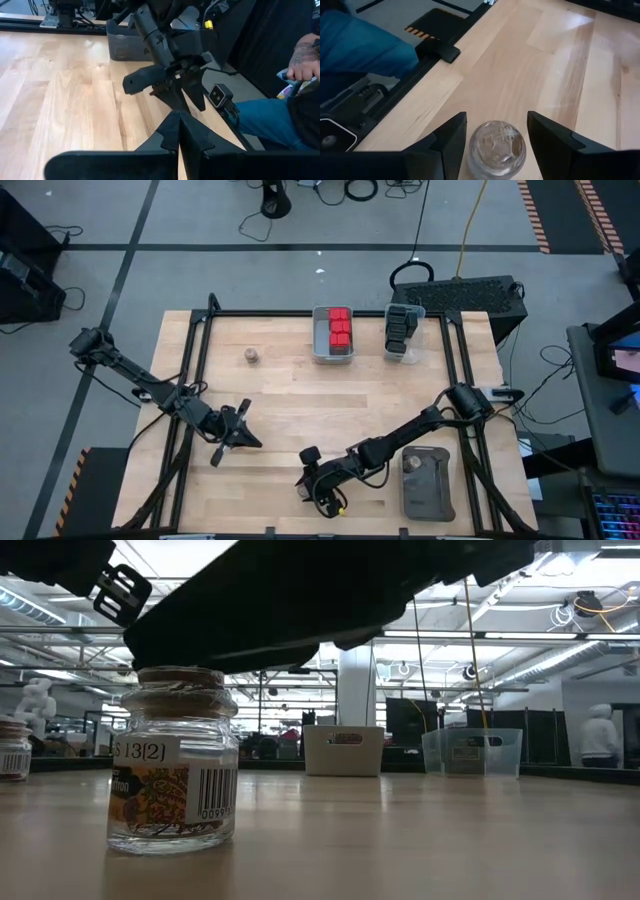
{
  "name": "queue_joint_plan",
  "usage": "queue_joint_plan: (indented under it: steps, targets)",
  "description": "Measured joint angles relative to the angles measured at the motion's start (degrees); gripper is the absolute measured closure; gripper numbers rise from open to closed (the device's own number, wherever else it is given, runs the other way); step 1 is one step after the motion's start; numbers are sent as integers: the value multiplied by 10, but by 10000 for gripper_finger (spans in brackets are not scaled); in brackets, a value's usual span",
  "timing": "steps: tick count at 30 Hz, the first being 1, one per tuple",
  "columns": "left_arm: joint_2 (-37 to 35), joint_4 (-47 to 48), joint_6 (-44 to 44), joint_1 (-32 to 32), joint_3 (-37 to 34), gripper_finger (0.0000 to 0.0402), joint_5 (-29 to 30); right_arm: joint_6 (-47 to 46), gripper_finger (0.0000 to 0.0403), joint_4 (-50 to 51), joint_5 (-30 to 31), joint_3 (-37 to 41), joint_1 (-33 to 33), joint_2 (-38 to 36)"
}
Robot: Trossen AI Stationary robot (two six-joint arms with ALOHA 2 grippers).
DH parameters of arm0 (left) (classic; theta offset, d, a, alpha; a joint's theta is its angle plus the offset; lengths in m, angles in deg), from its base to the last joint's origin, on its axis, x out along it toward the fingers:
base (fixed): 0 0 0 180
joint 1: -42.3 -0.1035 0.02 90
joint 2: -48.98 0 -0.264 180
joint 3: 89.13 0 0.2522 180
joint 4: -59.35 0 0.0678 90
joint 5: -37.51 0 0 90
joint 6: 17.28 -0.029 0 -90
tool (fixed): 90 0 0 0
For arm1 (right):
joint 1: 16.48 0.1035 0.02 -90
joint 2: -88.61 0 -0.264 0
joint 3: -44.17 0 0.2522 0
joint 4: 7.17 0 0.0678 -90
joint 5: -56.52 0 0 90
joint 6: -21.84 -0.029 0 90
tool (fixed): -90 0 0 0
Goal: Sort spices by type
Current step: Put the brown seasoning bottle into the black bin
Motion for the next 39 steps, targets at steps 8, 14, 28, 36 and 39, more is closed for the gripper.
queue_joint_plan:
  steps: [8, 14, 28, 36, 39]
  targets:
    - [0, 3, -1, 0, 0, 392, 0, -4, 211, 13, -1, 0, 0, 0]
    - [0, 2, -1, 0, 0, 392, 0, -10, 211, 15, -1, 0, 0, 0]
    - [0, 2, 1, 0, 0, 392, 0, -24, 211, 22, -2, -1, -1, 0]
    - [0, 2, 0, 0, 0, 392, 0, -36, 211, 24, -2, -1, -1, 0]
    - [0, 2, 0, 0, 0, 392, 0, -37, 211, 29, -3, -1, -1, 0]
